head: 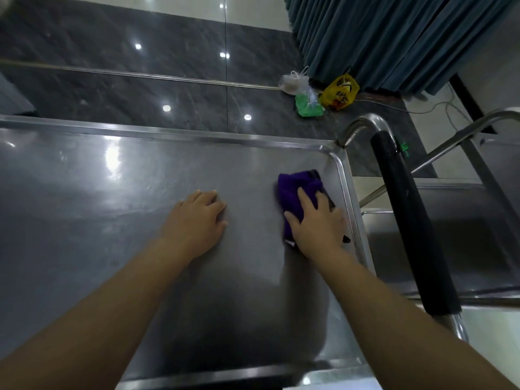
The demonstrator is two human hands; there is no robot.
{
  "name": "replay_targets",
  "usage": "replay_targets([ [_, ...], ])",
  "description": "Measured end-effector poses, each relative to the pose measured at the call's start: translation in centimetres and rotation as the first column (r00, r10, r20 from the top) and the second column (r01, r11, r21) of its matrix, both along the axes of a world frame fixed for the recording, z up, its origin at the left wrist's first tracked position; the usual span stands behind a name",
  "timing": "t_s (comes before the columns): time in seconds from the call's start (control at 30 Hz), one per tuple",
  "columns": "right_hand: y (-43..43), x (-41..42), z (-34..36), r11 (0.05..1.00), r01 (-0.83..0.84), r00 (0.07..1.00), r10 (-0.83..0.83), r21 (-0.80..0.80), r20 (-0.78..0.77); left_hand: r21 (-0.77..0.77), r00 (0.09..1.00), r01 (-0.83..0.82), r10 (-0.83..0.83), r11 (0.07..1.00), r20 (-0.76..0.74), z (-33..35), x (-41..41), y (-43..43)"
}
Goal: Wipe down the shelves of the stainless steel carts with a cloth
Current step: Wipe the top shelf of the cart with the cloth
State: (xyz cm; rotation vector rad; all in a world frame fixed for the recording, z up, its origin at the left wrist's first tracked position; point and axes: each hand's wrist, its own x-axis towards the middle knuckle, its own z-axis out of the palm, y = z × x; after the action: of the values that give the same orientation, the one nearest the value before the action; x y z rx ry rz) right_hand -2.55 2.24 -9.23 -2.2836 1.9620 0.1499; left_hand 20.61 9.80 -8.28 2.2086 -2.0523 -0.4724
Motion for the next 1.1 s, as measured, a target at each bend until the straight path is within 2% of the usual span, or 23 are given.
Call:
replay_targets([
  [0.07,3.4,-0.5,0.1,0.995,-0.097,0.995,0.097,0.008,0.004,0.008,1.0,-0.013,0.013,1.0,-0.011,0.2,0.0,2.5],
  [0.17,8.0,-1.7,0.3,0.988,-0.15,0.988,0.15,0.018,0.042,0.022,0.998,-0.049,0.05,0.999,-0.044,0.4,0.0,6.1],
  [0.33,13.2,-3.9,1.1,0.987,-0.151,0.989,0.151,0.052,-0.003,0.006,0.997,-0.057,0.057,0.998,-0.044,0.7,0.1,12.1],
  [0.5,16.5,-4.6,2.6,0.992,-0.059,0.998,0.061,0.113,-0.022,-0.04,0.993,-0.08,0.077,0.996,-0.09,0.9,0.3,18.1],
  [0.7,19.6,-3.8,4.7,0.972,-0.084,0.991,0.058,0.221,0.118,-0.091,0.978,-0.159,0.144,0.983,-0.153,1.7,0.4,25.5],
  [0.77,21.0,-3.2,5.2,0.96,-0.136,0.966,0.074,0.246,0.247,-0.107,0.962,-0.22,0.197,0.97,-0.192,2.1,0.3,27.6],
  [0.83,22.9,-2.6,5.6,0.946,-0.211,0.908,0.097,0.247,0.408,-0.152,0.954,-0.257,0.225,0.954,-0.199,2.5,0.0,29.6],
  [0.9,25.0,-2.1,5.8,0.928,-0.307,0.851,0.169,0.21,0.498,-0.198,0.947,-0.287,0.246,0.937,-0.209,2.7,-0.7,31.7],
  [0.97,27.1,-1.7,5.8,0.909,-0.39,0.807,0.259,0.149,0.531,-0.167,0.89,-0.391,0.325,0.905,-0.321,3.0,-1.9,33.7],
  [1.0,28.2,-1.5,5.9,0.898,-0.422,0.783,0.292,0.123,0.55,-0.101,0.834,-0.444,0.369,0.891,-0.41,3.3,-2.7,34.5],
  [1.07,30.3,-1.0,6.2,0.862,-0.5,0.717,0.354,0.089,0.601,0.068,0.664,-0.487,0.419,0.871,-0.619,4.2,-4.3,35.6],
  [1.1,31.4,-0.8,6.3,0.834,-0.547,0.682,0.391,0.075,0.618,0.15,0.542,-0.496,0.44,0.855,-0.716,4.6,-5.2,35.9],
])
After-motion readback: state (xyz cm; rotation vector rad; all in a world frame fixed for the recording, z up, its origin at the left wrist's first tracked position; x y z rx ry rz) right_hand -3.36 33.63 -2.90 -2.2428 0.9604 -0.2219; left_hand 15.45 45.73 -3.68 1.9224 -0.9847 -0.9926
